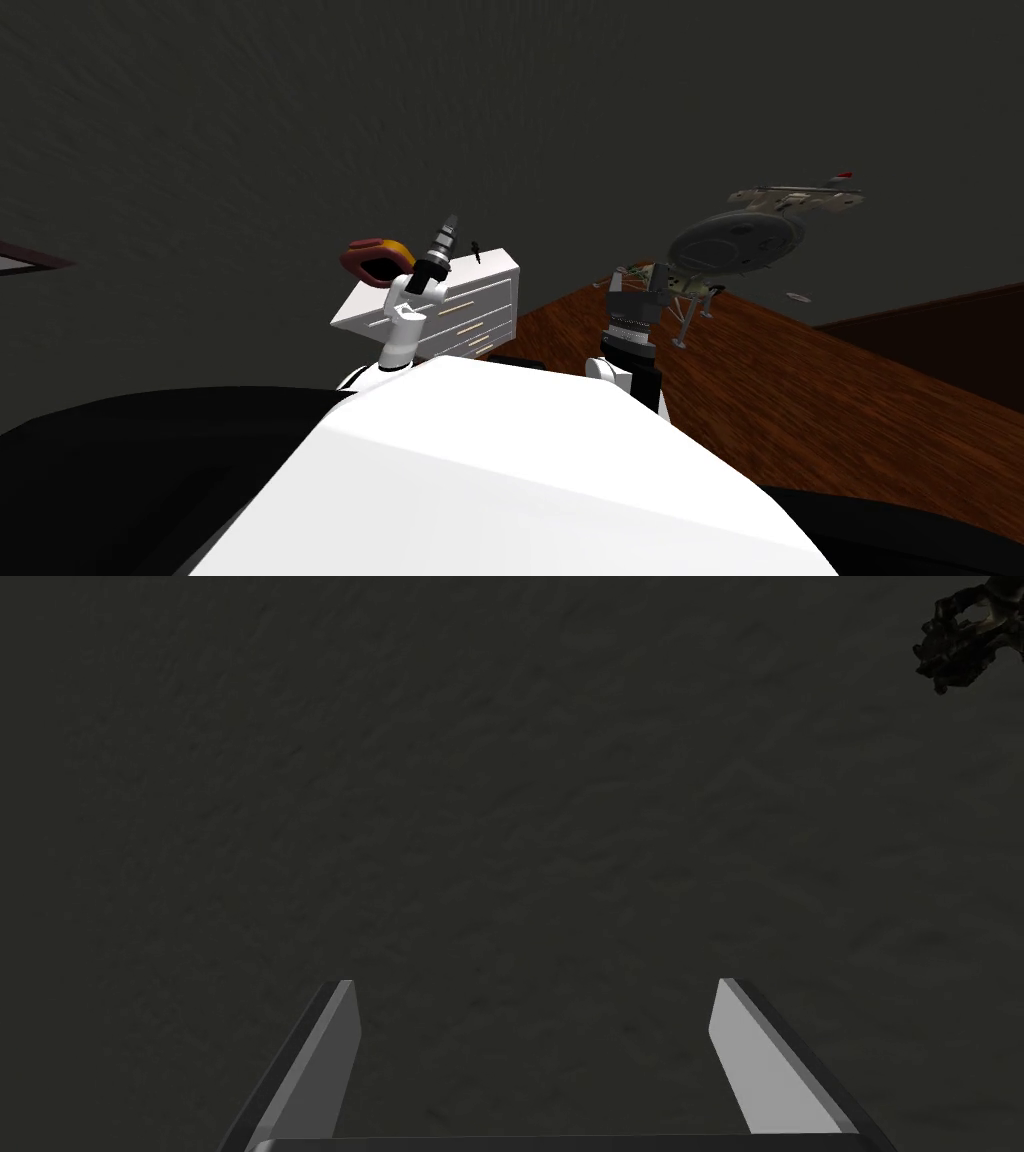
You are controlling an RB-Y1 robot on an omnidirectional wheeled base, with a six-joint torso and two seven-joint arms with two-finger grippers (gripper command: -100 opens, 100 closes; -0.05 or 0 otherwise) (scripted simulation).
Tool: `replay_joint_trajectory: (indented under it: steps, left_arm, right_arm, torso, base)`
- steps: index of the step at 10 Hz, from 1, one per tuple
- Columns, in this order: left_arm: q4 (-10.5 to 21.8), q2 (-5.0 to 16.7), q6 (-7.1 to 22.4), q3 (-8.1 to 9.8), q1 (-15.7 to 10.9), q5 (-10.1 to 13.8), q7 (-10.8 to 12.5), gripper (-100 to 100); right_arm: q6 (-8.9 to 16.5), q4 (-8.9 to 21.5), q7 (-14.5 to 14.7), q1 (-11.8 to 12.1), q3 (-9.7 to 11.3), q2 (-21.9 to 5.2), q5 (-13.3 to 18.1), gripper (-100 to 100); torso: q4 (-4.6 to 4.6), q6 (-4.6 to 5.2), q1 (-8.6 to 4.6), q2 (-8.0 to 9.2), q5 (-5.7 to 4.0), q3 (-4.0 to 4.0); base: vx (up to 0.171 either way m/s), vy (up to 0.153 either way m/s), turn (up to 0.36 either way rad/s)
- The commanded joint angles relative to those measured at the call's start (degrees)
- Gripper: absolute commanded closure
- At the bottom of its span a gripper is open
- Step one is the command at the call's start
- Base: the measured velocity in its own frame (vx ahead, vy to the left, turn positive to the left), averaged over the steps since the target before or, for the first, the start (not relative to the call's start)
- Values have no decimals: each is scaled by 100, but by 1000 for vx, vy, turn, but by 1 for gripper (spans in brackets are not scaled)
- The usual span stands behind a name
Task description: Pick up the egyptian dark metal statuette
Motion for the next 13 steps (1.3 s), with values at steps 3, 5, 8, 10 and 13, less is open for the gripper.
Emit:
replay_joint_trajectory:
  steps: [3,5,8,10,13]
  left_arm:
    - [175,270,640,-93,-500,110,-28,-100]
    - [175,270,870,-93,-518,110,-28,-100]
    - [383,507,1411,-203,-992,262,-43,-100]
    - [495,613,1730,-265,-1222,351,-48,-100]
    - [612,712,2173,-332,-1446,447,-51,-100]
  right_arm:
    - [0,0,0,0,0,0,0,0]
    - [0,0,0,0,0,0,0,0]
    - [0,0,0,0,0,0,0,0]
    - [0,0,0,0,0,0,0,0]
    - [0,0,0,1,0,0,0,0]
  torso:
    - [0,-1,-1,0,0,0]
    - [-1,0,-3,-3,0,-2]
    - [-1,-1,-5,-4,-1,-2]
    - [-1,-1,-2,-3,0,-2]
    - [-2,-2,-7,-6,0,-4]
  base:
    - [-19,32,-74]
    - [-7,21,-31]
    - [-12,25,-96]
    - [-12,33,-81]
    - [-5,21,-69]
